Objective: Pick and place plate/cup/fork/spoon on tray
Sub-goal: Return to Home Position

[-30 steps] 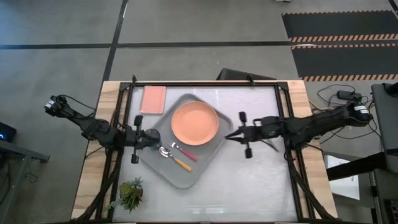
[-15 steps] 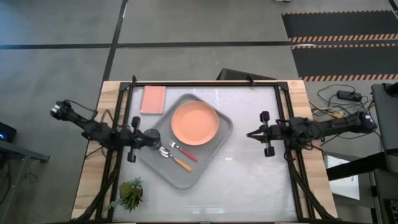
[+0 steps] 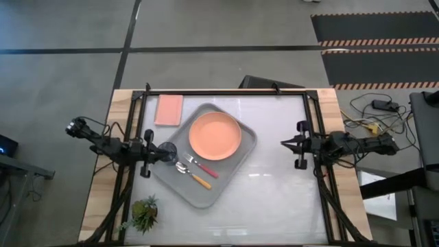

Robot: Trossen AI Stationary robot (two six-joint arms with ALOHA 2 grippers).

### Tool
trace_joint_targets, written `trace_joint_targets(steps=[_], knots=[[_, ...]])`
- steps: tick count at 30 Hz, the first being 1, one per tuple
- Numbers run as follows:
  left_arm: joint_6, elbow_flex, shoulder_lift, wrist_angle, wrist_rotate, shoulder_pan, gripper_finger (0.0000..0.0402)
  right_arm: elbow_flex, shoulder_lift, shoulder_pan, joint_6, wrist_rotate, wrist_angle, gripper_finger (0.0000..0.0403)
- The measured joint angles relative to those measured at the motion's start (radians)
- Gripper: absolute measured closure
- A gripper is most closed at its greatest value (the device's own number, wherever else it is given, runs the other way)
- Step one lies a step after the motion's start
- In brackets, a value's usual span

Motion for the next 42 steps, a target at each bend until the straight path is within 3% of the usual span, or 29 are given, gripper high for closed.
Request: trace_joint_targets(steps=[4,8,18,28,42], knots=[[0.002,0.0,0.017,-0.014,-0.002,0.0,0.0402,0.003,0.0,-0.004,-0.024,0.027,-0.043,0.0394],[0.003,0.0,0.027,-0.028,-0.002,0.001,0.0402,-0.01,-0.001,-0.005,-0.022,-0.028,-0.065,0.0394],[0.003,-0.002,0.045,-0.023,-0.015,0.001,0.0402,-0.01,0.013,-0.004,0.079,-0.03,-0.098,0.0394],[0.003,-0.003,0.064,-0.025,-0.018,0.001,0.0402,-0.01,0.042,-0.004,0.441,-0.03,-0.098,0.0394],[0.003,-0.004,0.077,-0.025,-0.018,0.001,0.0402,-0.011,0.042,-0.004,0.346,-0.029,-0.098,0.0394]])
